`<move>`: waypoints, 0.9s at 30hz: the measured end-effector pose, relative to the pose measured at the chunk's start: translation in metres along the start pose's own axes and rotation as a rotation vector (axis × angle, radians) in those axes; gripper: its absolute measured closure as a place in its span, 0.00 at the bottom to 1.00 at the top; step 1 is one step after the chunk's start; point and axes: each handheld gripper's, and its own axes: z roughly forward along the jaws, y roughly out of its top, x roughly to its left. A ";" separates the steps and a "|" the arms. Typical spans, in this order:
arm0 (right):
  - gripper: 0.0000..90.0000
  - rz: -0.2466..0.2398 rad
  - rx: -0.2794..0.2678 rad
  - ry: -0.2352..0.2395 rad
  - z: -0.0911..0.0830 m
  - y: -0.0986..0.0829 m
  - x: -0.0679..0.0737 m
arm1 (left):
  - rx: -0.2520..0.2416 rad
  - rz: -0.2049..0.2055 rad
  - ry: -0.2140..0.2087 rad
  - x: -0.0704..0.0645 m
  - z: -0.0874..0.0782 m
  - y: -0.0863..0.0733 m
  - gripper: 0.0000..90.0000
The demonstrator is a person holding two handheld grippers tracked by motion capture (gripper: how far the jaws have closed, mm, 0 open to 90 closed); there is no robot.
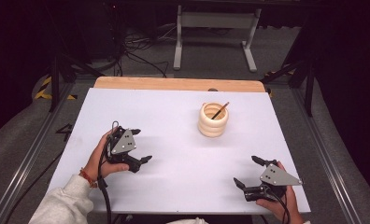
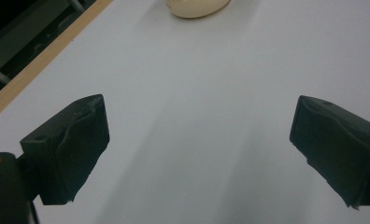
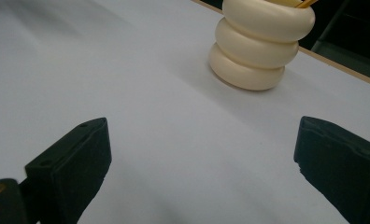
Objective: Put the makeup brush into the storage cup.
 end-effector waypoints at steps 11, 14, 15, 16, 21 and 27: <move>0.05 -0.003 0.001 0.003 0.000 0.000 0.001 | 0.010 -0.009 0.003 -0.004 -0.006 -0.009 0.06; 0.05 -0.003 0.002 0.002 0.000 0.000 0.001 | 0.014 -0.009 0.010 -0.004 -0.008 -0.013 0.06; 0.05 -0.002 0.002 0.003 0.000 0.000 0.001 | 0.009 -0.014 0.012 -0.005 -0.009 -0.014 0.06; 0.05 -0.001 0.002 0.003 0.001 0.000 0.000 | 0.003 -0.017 0.018 -0.005 -0.011 -0.016 0.06; 0.05 -0.005 0.007 0.005 0.001 -0.001 0.001 | 0.000 -0.031 0.029 -0.006 -0.016 -0.022 0.07; 0.06 -0.005 0.005 0.003 0.000 -0.001 0.001 | 0.008 -0.040 0.033 -0.006 -0.021 -0.030 0.06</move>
